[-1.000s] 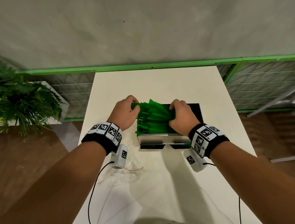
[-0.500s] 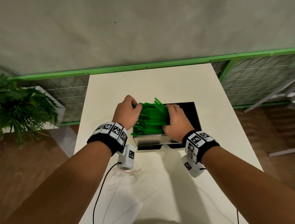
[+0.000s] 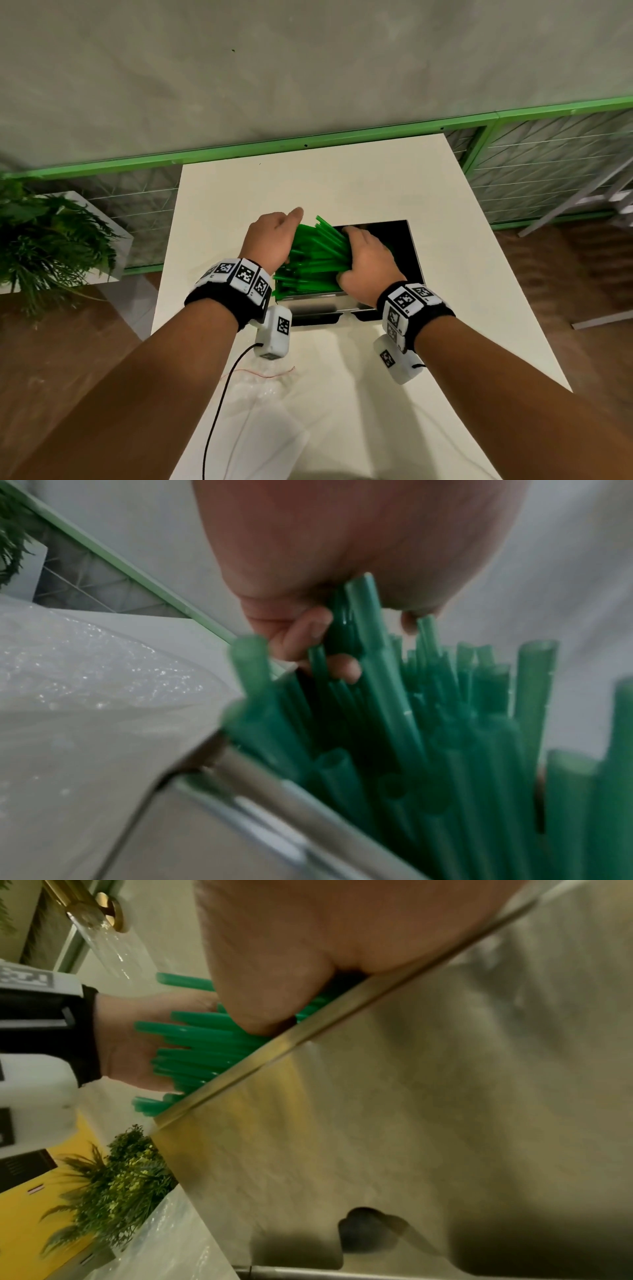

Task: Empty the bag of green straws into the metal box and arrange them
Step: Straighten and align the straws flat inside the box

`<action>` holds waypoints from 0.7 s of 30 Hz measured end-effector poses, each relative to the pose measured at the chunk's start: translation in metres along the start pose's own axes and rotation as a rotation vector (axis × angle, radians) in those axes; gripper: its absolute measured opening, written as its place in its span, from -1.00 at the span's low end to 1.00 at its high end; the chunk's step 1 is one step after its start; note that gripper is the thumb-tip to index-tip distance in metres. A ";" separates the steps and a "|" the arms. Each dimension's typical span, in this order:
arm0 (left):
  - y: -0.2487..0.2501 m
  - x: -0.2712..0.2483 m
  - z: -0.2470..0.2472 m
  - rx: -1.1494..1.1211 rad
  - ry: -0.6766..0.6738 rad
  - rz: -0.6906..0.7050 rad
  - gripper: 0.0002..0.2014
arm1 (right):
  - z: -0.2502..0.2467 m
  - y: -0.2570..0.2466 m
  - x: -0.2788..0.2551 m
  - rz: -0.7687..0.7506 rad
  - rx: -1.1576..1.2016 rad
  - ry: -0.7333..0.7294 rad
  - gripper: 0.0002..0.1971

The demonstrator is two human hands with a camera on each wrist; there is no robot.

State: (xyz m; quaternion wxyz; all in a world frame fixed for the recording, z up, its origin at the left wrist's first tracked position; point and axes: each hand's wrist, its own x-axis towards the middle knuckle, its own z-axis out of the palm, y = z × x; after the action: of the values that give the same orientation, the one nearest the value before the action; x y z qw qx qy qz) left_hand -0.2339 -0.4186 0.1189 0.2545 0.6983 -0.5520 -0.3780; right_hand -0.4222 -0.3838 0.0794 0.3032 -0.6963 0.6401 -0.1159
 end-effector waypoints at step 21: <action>0.003 0.011 0.005 0.052 -0.198 0.131 -0.97 | 0.000 0.006 -0.007 -0.165 0.098 0.019 -0.19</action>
State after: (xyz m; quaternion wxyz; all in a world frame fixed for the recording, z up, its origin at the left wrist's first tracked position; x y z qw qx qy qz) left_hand -0.2385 -0.4296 0.1153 0.2050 0.6263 -0.6285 -0.4131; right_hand -0.4286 -0.3772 0.0776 0.3199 -0.7300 0.5770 -0.1784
